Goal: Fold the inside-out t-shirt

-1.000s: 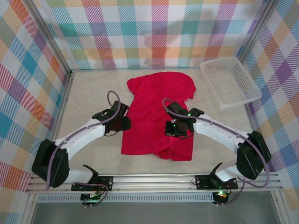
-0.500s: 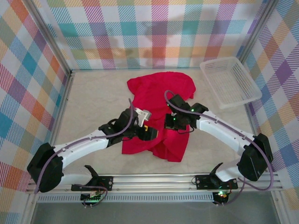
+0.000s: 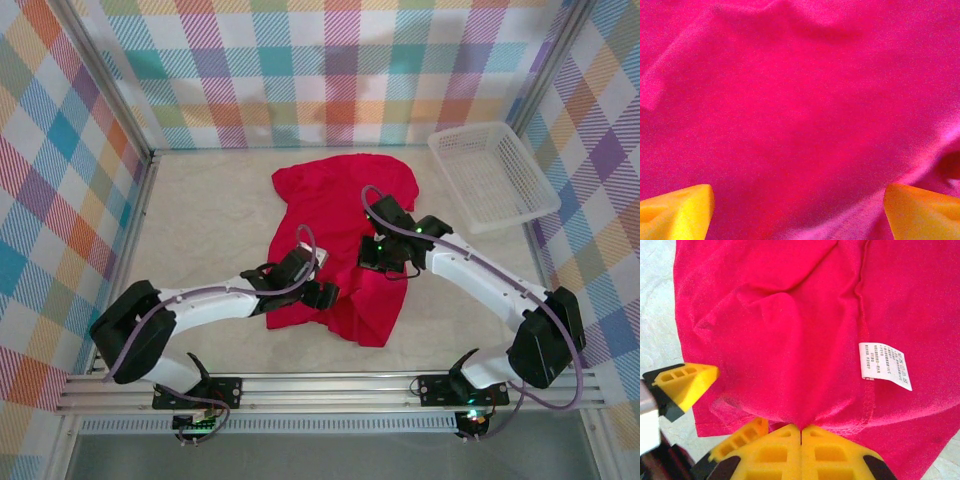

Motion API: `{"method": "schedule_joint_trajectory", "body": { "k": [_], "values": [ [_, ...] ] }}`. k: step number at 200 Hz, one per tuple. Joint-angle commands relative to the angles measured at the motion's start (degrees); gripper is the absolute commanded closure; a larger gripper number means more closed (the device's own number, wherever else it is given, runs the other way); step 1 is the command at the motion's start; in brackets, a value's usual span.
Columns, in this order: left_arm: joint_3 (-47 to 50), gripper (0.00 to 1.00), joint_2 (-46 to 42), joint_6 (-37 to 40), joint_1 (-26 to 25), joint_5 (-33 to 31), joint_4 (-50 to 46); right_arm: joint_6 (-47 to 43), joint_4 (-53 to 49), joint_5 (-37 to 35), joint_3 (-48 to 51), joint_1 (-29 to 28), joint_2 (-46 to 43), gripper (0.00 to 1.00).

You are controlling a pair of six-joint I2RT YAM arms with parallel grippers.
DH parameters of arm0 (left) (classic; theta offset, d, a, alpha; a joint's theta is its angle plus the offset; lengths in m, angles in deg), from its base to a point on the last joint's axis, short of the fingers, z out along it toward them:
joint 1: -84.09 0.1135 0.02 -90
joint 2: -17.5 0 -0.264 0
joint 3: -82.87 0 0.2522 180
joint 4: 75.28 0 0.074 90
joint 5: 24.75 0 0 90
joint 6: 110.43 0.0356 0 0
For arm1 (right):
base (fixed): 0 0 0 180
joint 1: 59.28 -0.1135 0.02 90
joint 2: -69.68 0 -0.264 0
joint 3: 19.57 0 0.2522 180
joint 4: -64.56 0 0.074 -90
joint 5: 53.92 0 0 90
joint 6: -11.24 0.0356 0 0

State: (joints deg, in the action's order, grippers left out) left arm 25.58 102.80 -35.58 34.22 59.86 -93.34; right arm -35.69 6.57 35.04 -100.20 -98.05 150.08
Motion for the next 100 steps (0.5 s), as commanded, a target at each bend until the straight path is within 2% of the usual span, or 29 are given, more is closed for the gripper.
{"method": "schedule_joint_trajectory", "body": {
  "k": [1,27,34,54,67,77,100],
  "values": [
    [-2.2,0.11,3.7,0.0,-1.0,-6.0,1.0,0.8,0.5,0.3,-1.7,0.6,-2.1,1.00],
    [-5.5,0.17,9.3,-0.3,-1.0,-4.5,-2.0,0.4,0.1,0.4,-1.5,1.5,-2.8,1.00],
    [-6.3,0.24,10.2,-0.3,-1.1,-5.0,-3.5,0.3,0.1,0.3,-1.4,1.9,-3.2,1.00],
    [-8.3,0.57,10.5,-0.8,-1.0,-8.0,-8.9,-0.5,-0.2,0.3,-0.3,3.2,-4.1,1.00],
    [-9.9,0.74,8.8,-0.8,-1.0,-9.8,-13.7,-1.3,-0.5,-0.2,0.7,4.5,-4.4,1.00],
    [-11.9,0.83,7.2,-0.7,-1.0,-10.8,-17.9,-2.3,-0.5,-0.5,1.6,5.9,-4.6,1.00],
    [-18.0,0.92,3.7,0.0,-1.1,-10.8,-26.3,-4.6,0.1,-1.2,3.6,9.9,-3.9,1.00]
  ]
}}
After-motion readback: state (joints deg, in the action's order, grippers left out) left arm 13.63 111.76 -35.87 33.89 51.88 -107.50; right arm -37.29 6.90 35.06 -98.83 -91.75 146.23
